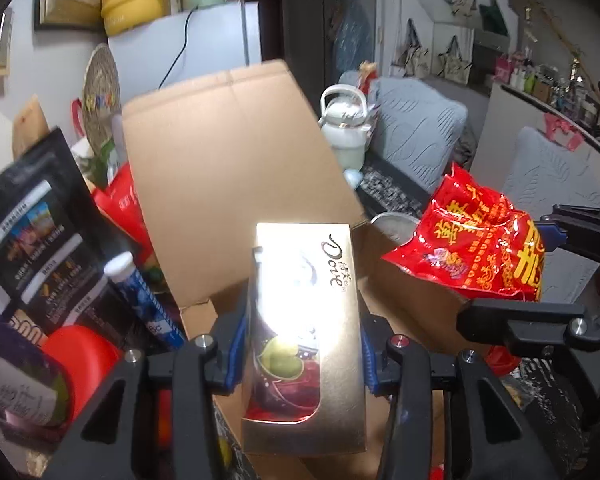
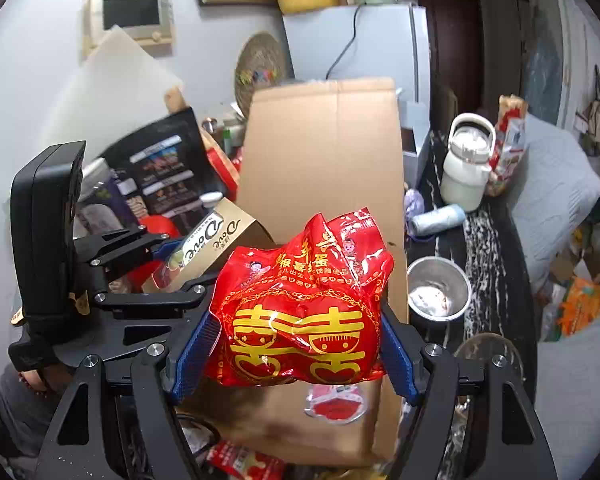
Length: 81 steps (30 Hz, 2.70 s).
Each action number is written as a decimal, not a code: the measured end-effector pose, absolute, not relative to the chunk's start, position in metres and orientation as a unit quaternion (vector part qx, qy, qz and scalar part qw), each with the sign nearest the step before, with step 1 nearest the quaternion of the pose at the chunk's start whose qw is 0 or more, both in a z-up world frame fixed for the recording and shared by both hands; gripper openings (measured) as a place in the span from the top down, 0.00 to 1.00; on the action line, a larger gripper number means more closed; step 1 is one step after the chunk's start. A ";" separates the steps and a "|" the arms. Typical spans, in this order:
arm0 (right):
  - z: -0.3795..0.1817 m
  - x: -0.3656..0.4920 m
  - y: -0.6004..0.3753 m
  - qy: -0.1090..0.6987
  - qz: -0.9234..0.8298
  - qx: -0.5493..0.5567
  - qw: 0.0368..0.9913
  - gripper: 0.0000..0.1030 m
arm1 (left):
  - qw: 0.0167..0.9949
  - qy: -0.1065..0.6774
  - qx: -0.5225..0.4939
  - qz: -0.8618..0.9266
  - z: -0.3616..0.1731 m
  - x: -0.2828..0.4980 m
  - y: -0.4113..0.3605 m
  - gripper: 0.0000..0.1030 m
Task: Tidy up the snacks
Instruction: 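Lower both snacks into the cardboard box and open both grippers, then withdraw both grippers up out of the cardboard box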
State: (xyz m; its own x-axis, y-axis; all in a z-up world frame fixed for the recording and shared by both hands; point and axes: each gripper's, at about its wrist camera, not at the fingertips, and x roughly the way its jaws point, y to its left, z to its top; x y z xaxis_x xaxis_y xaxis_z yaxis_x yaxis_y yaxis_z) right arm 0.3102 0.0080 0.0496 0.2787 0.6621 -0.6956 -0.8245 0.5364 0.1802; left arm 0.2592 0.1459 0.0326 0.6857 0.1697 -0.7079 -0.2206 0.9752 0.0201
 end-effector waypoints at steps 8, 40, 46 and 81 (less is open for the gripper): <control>0.016 0.340 0.029 0.424 0.458 -0.116 0.773 0.27 | 0.895 0.429 -0.032 0.116 0.000 0.287 0.156 0.57; -0.019 0.362 0.037 0.476 0.399 -0.141 0.771 0.17 | 0.863 0.488 -0.039 0.126 -0.027 0.311 0.152 0.20; -0.008 0.353 0.033 0.465 0.399 -0.137 0.778 0.17 | 0.868 0.478 -0.036 0.131 -0.012 0.301 0.147 0.20; 0.133 0.221 -0.053 0.328 0.400 -0.105 0.850 0.17 | 0.933 0.330 -0.005 0.145 0.140 0.155 0.078 0.20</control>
State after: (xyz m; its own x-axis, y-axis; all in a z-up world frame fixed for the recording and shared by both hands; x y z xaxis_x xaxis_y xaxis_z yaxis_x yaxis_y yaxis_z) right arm 0.2213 -0.0530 0.1326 0.4654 0.6101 -0.6412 -0.7476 0.6587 0.0841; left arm 0.1546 0.0783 0.1404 0.7397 0.2674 -0.6176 -0.2743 0.9578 0.0861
